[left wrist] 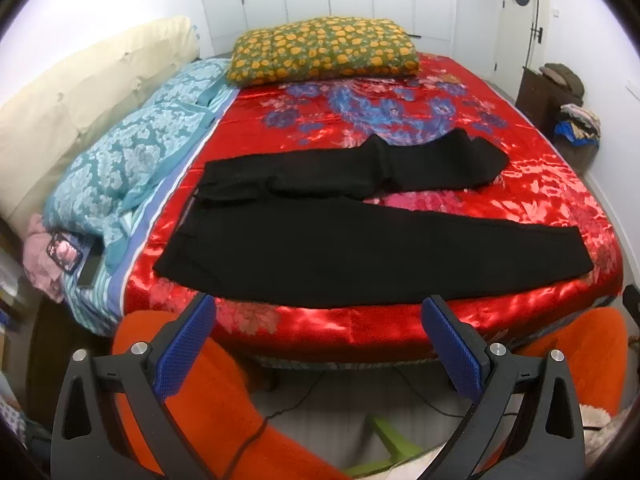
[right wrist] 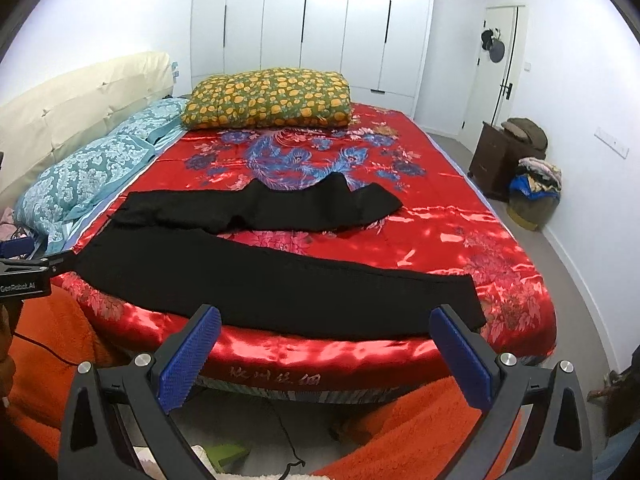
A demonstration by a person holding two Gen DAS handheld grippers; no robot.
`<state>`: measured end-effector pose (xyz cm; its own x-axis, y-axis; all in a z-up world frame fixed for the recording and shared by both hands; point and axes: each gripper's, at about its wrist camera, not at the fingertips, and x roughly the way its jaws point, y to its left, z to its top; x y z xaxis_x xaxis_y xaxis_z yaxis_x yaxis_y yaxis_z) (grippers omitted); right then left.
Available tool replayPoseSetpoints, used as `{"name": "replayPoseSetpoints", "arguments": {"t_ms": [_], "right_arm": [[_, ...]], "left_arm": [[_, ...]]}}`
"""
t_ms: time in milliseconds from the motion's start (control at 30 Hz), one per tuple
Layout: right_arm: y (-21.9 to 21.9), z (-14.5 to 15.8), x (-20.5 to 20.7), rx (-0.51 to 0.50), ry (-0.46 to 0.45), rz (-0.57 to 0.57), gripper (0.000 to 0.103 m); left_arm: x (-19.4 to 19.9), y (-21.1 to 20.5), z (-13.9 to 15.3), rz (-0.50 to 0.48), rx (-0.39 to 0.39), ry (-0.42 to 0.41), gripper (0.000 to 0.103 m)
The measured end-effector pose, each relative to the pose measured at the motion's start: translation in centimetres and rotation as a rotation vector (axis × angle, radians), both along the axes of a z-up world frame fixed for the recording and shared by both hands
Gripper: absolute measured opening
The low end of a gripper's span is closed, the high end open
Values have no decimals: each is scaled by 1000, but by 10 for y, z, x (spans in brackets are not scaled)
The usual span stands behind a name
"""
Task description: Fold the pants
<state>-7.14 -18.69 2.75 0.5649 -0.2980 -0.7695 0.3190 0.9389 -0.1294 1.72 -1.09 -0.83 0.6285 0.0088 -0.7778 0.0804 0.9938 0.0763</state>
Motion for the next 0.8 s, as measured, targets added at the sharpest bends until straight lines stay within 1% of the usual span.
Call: {"name": "replayPoseSetpoints", "arguments": {"t_ms": [233,400,600,800], "right_arm": [[-4,-6,-2,21,33,-15,103],[-5,-7,-8,27,58,-26,103],[-2,-2,-18,26,58,-41,103],[6,6,-28,14,43,-32,103]], "left_arm": [[-2,0,0,-8,3,-8,102],[-8,-5,-3,-40,7,5,102],[-17,-11,-1,-84,19,4,102],[-33,-12,8,-97,19,-22,102]]}}
